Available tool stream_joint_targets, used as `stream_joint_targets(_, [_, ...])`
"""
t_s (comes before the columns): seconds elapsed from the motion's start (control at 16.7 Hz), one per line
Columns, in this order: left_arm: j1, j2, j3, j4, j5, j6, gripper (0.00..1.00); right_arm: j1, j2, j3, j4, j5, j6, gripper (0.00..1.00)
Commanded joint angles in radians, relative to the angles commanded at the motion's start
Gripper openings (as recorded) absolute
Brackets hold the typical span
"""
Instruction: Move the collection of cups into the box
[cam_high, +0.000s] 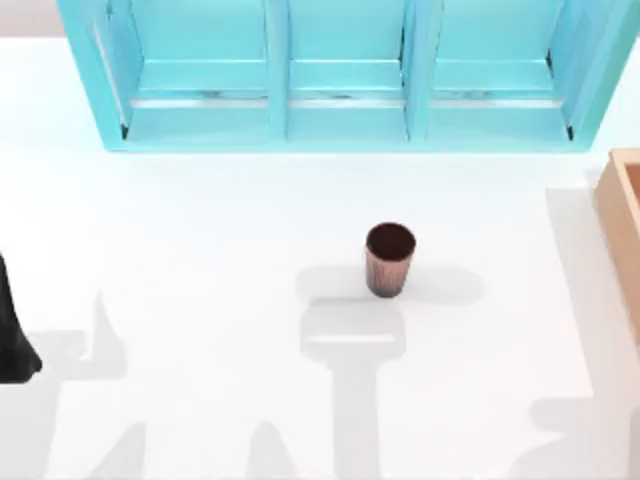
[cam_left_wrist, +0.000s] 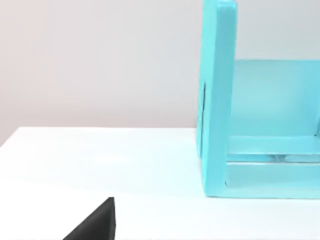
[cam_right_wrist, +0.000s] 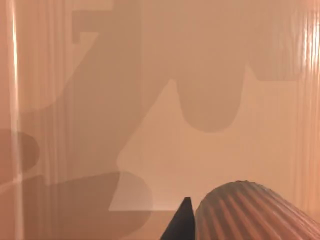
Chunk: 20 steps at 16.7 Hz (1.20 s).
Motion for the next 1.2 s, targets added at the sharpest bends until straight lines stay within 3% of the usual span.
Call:
stream_joint_targets(0.42, [0.0, 0.0, 0.0, 0.0, 0.0, 0.0, 1.0, 0.005, 0.013, -0.061, 0.063, 0.002, 0.007, 0.0])
stream_joint_targets(1.2, [0.0, 0.0, 0.0, 0.0, 0.0, 0.0, 1.0, 0.005, 0.013, -0.061, 0.063, 0.002, 0.007, 0.98])
